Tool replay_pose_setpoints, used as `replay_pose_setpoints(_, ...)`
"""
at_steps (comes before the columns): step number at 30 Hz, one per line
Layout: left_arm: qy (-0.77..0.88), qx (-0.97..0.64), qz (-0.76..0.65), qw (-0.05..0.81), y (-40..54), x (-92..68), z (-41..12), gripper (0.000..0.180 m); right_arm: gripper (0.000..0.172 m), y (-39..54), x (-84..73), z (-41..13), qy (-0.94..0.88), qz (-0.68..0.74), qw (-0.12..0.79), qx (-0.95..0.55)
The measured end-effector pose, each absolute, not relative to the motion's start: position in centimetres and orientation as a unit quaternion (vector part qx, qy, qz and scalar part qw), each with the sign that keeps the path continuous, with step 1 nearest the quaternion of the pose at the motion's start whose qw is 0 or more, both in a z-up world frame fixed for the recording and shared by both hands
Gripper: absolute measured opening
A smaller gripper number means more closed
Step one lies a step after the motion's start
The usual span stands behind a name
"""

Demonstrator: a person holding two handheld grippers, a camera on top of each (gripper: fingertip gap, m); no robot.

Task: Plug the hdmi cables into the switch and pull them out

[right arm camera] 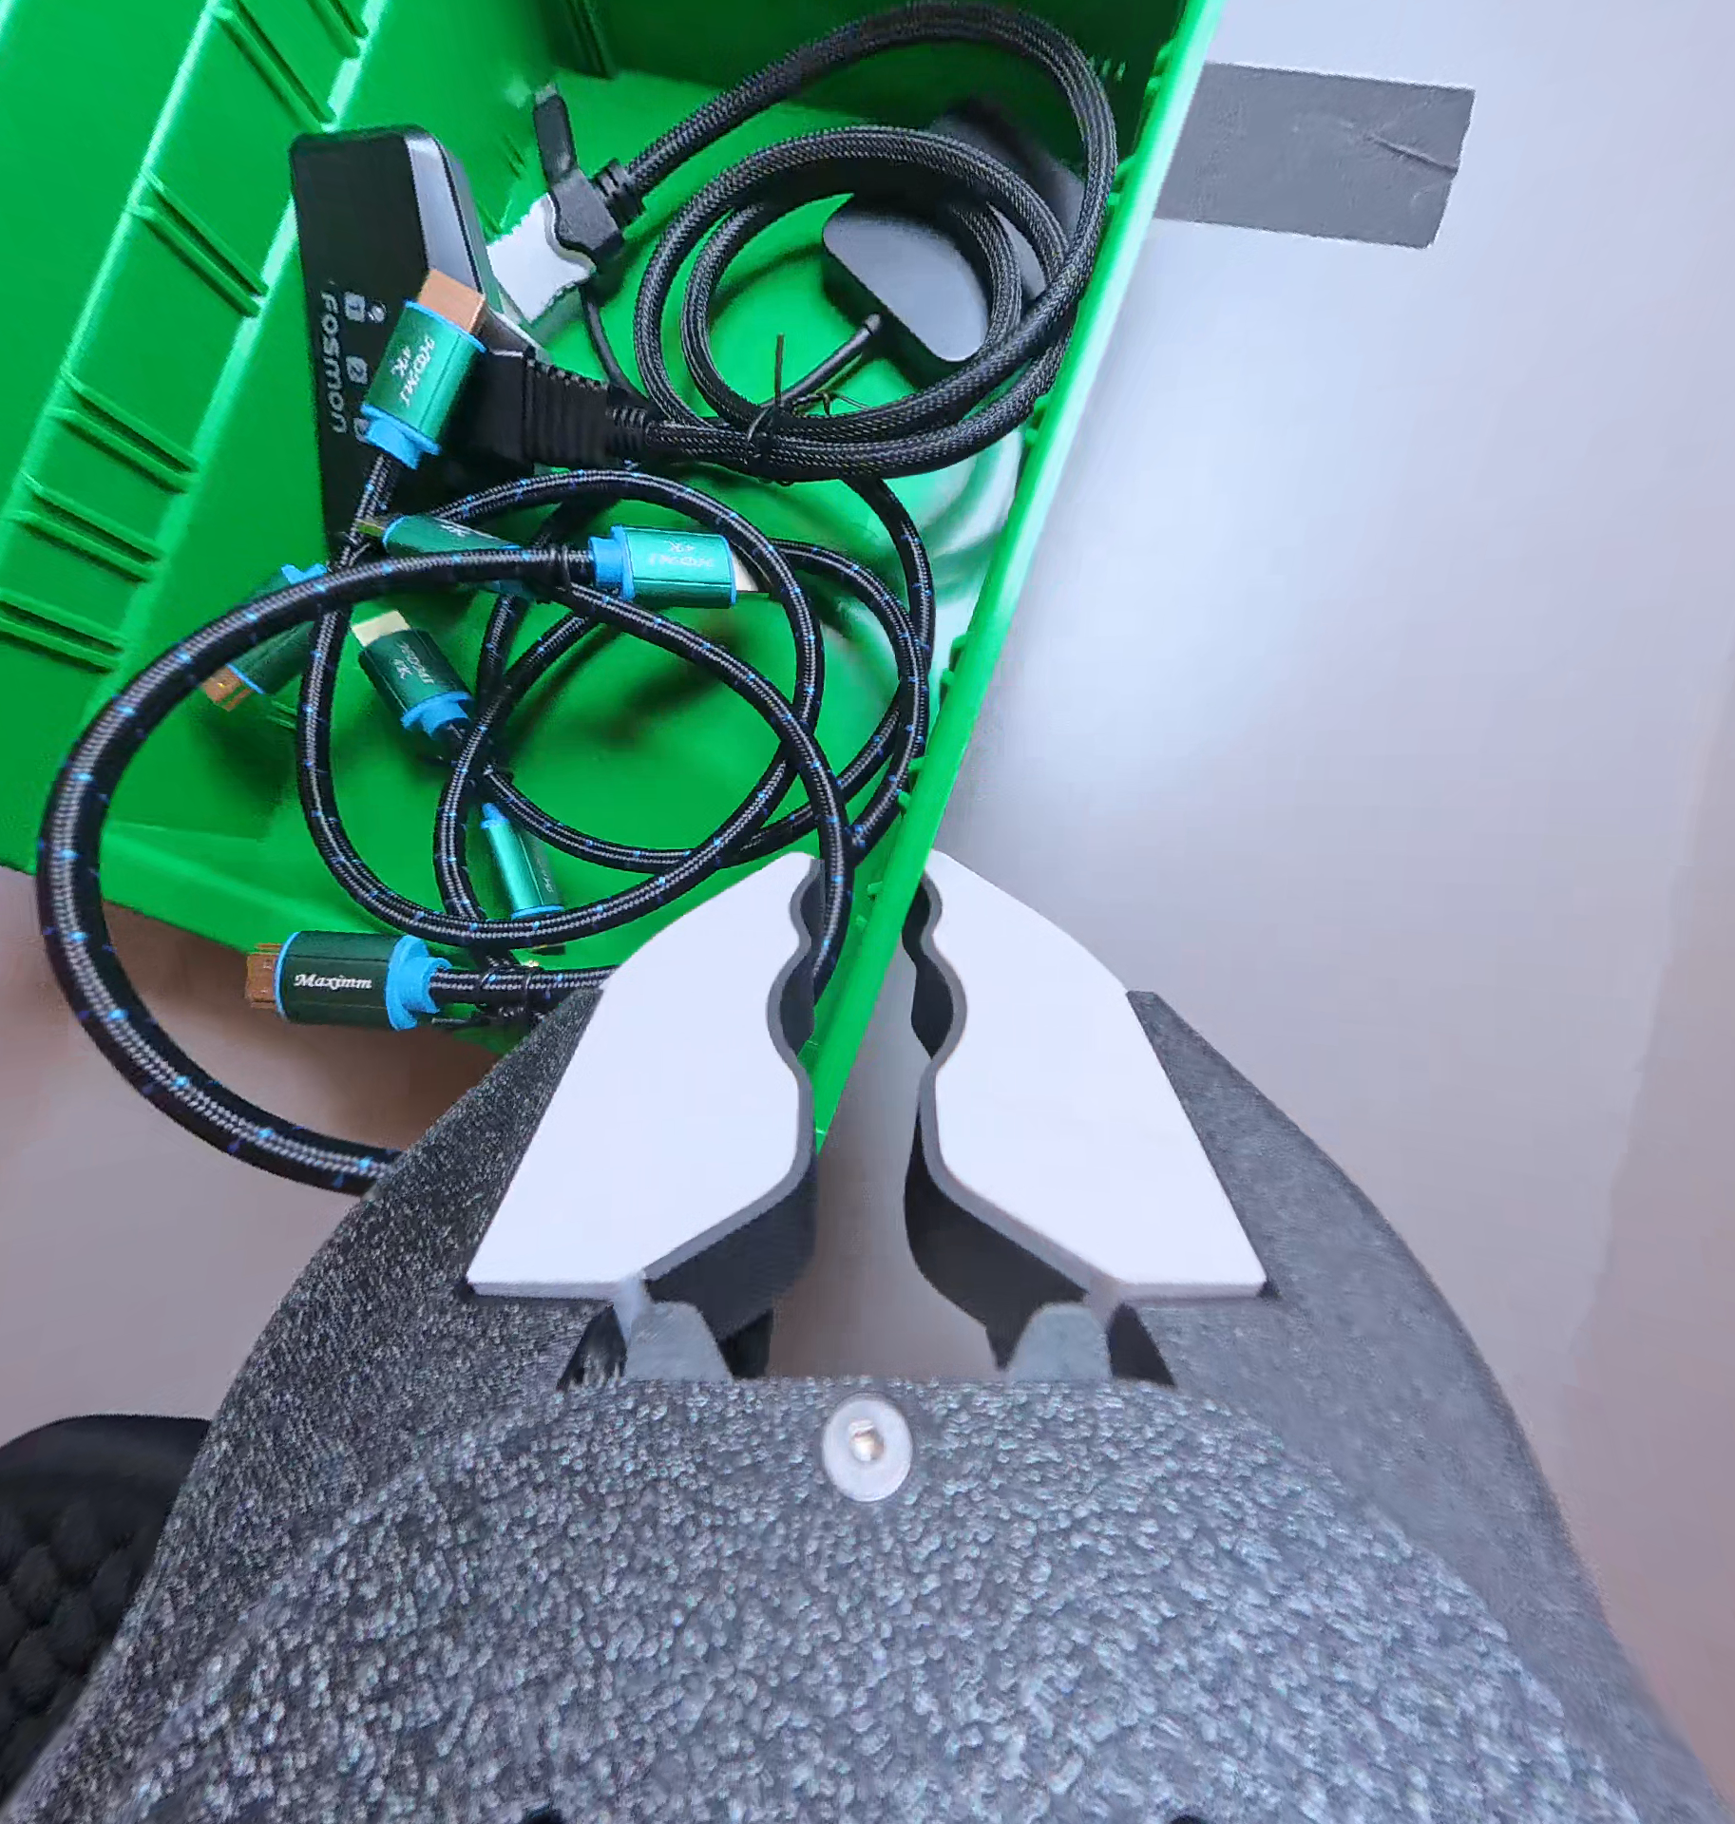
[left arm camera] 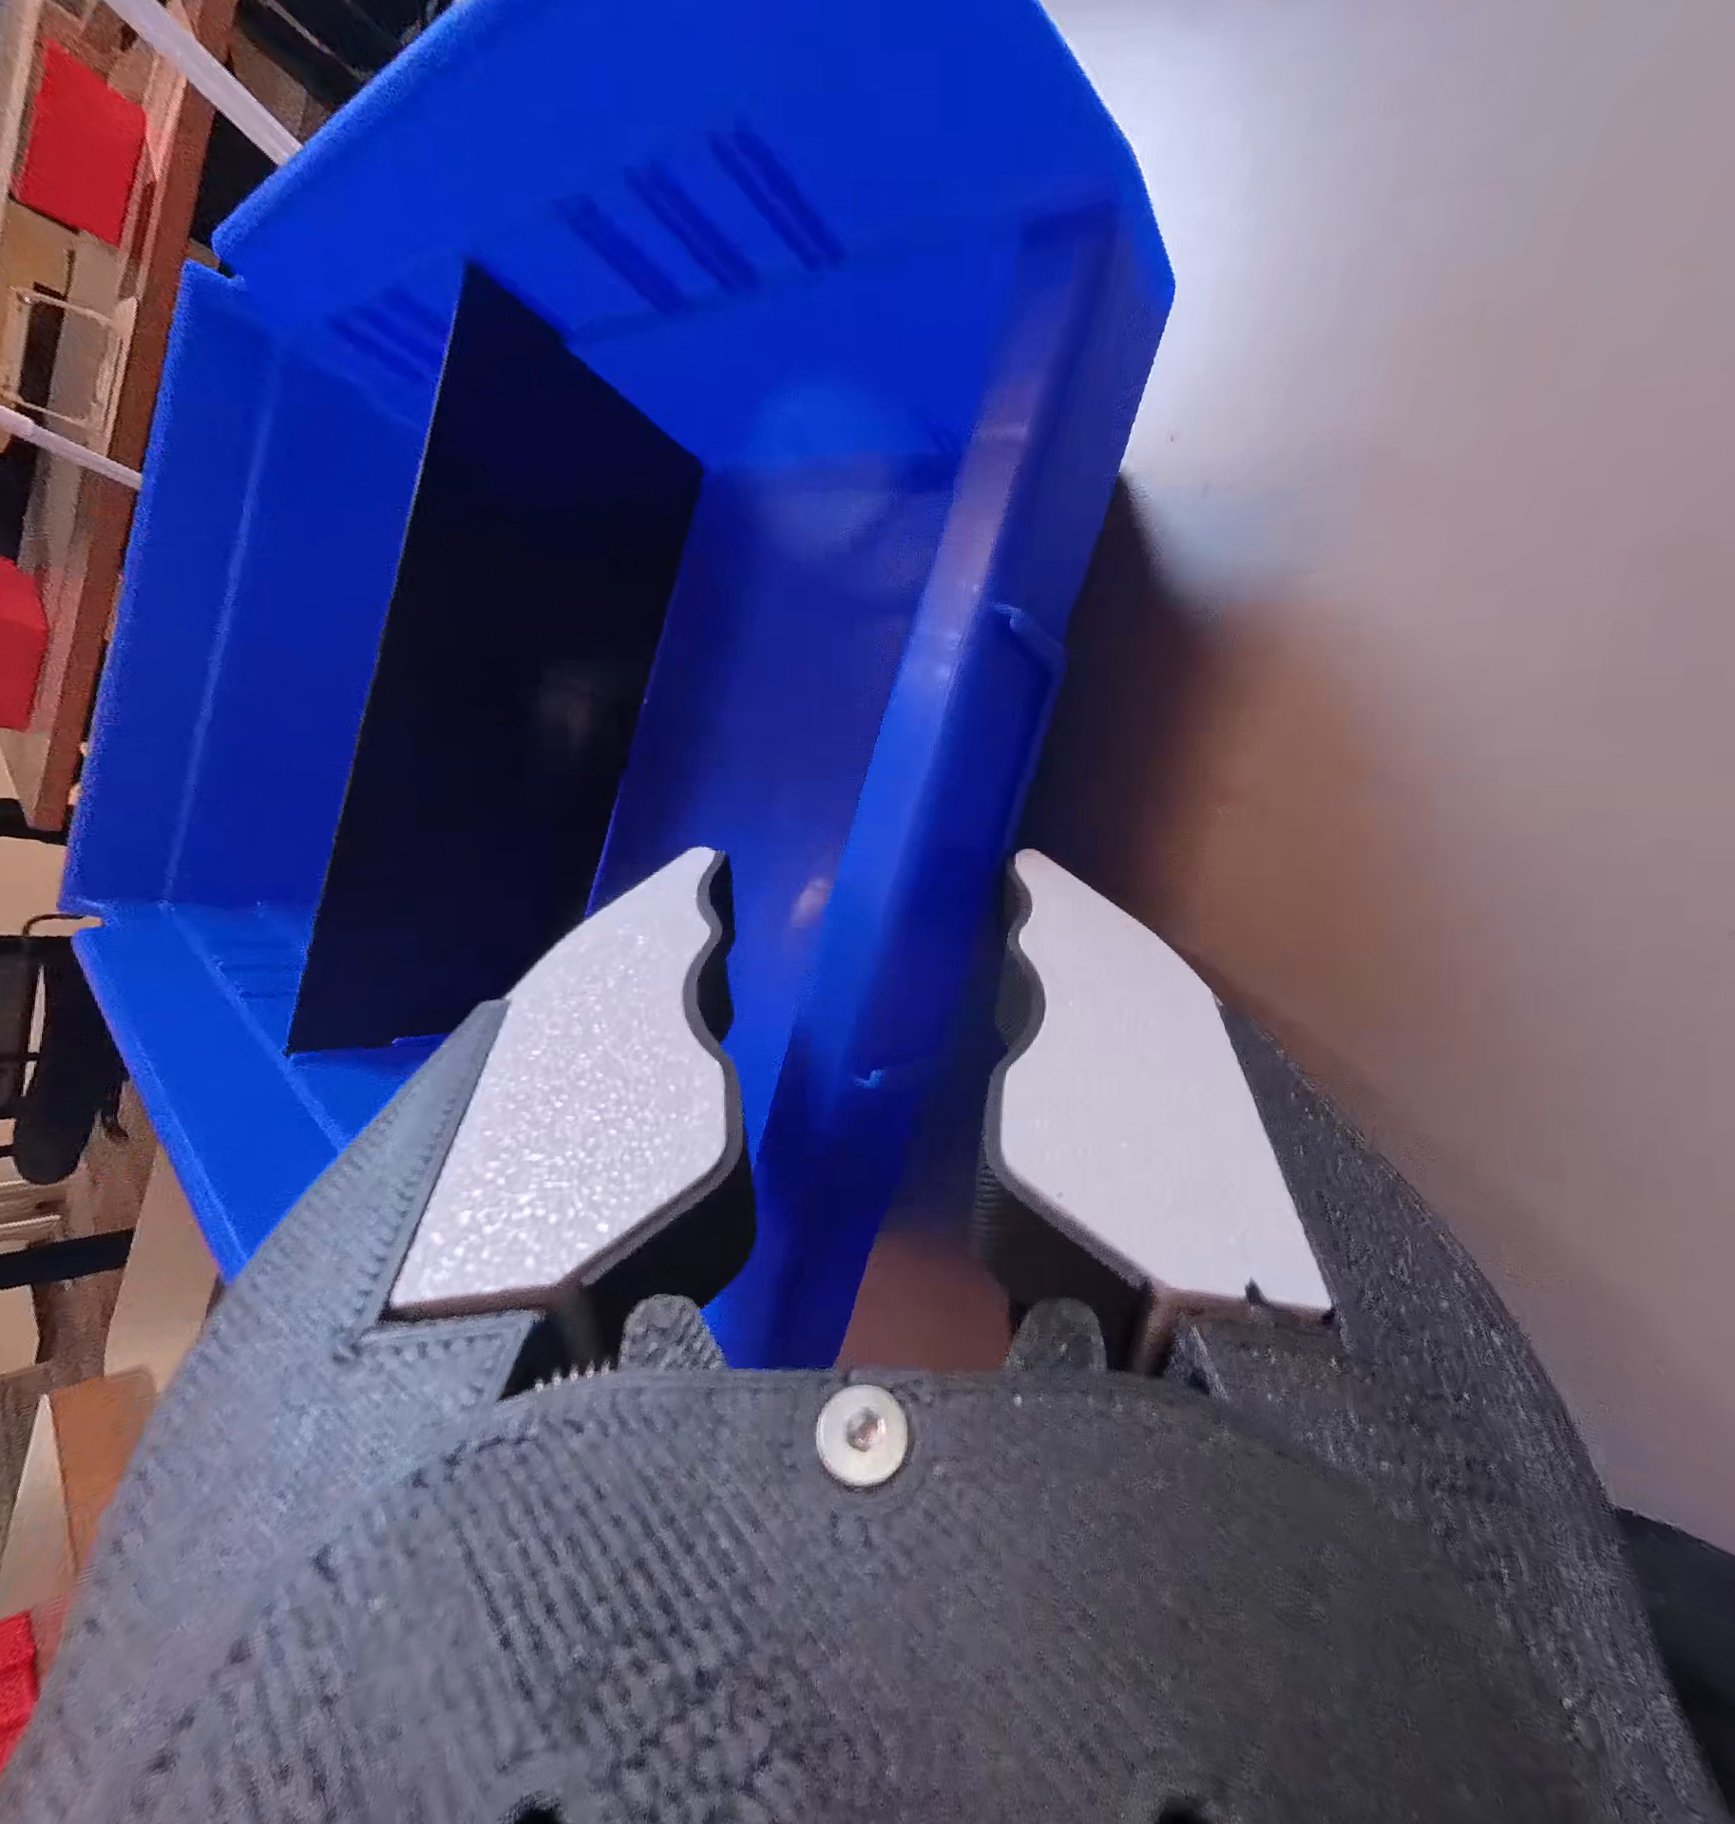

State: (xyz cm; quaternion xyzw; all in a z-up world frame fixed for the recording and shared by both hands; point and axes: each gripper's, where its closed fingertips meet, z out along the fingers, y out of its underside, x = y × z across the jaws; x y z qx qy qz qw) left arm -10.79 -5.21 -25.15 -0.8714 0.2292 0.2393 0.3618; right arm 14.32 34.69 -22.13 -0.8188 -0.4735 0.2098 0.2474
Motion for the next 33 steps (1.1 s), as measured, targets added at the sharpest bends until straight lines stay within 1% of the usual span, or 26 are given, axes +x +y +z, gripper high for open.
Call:
replay_pose_setpoints(2,0.235,-0.873,0.24,0.355,-5.2,-10.5,-25.5,0.044,0.015,34.3,14.4,-22.1,-0.474,0.206,0.25,-0.819)
replay_pose_setpoints(5,0.236,-0.877,0.239,0.343,-4.9,-10.7,-25.4,0.052,0.016,32.7,14.2,-22.1,-0.478,0.203,0.252,-0.817)
replay_pose_setpoints(7,0.226,-0.885,0.238,0.332,-5.2,-10.4,-25.0,0.05,0.017,30.9,14.0,-22.0,-0.475,0.217,0.252,-0.815)
replay_pose_setpoints(8,0.218,-0.881,0.224,0.356,-5.0,-9.2,-24.0,0.049,0.017,29.8,13.9,-21.9,-0.473,0.225,0.253,-0.814)
replay_pose_setpoints(9,0.208,-0.871,0.188,0.403,-4.5,-7.2,-22.8,0.045,0.018,28.7,13.8,-21.9,-0.469,0.236,0.255,-0.812)
replay_pose_setpoints(10,0.197,-0.862,0.134,0.448,-4.0,-4.7,-21.6,0.041,0.017,27.5,13.6,-21.8,-0.465,0.25,0.257,-0.809)
replay_pose_setpoints(12,0.161,-0.848,0.036,0.504,-2.6,-0.6,-20.3,0.04,0.017,25.3,13.2,-21.8,-0.464,0.264,0.266,-0.803)
replay_pose_setpoints(14,0.118,-0.838,-0.033,0.533,-0.8,2.3,-20.0,0.046,0.018,22.9,12.7,-21.8,-0.476,0.265,0.278,-0.791)
replay_pose_setpoints(17,0.046,-0.832,-0.071,0.549,1.5,3.7,-20.6,0.06,0.024,19.3,12.1,-21.7,-0.483,0.309,0.294,-0.765)
replay_pose_setpoints(19,0.006,-0.827,-0.06,0.559,2.3,3.3,-21.1,0.063,0.036,16.4,12.3,-21.5,-0.493,0.366,0.285,-0.736)
replay_pose_setpoints(20,-0.005,-0.824,-0.048,0.564,2.4,2.9,-21.3,0.06,0.041,15.2,12.6,-21.4,-0.499,0.391,0.283,-0.72)
replay_pose_setpoints(23,-0.042,-0.804,-0.047,0.591,2.9,1.8,-21.1,0.04,0.045,13.8,13.2,-21.3,-0.501,0.423,0.297,-0.694)
replay_pose_setpoints(24,-0.046,-0.804,-0.05,0.591,3.1,1.6,-21.1,0.04,0.045,14.0,13.1,-21.5,-0.499,0.421,0.301,-0.695)
replay_pose_setpoints(26,-0.027,-0.816,-0.006,0.578,3.5,1.0,-21.2,0.034,0.041,14.4,12.7,-21.8,-0.497,0.399,0.315,-0.703)
replay_pose_setpoints(28,-0.018,-0.821,0.023,0.571,3.8,0.8,-20.9,0.03,0.029,14.9,12.7,-21.9,-0.517,0.337,0.356,-0.702)
replay_pose_setpoints(30,-0.009,-0.813,0.027,0.581,3.6,1.2,-20.2,0.03,0.027,14.9,13.0,-22.0,-0.522,0.294,0.394,-0.697)
replay_pose_setpoints(33,0.014,-0.793,0.034,0.609,2.7,2.4,-17.8,0.029,0.023,13.9,14.1,-20.7,-0.496,0.305,0.426,-0.693)
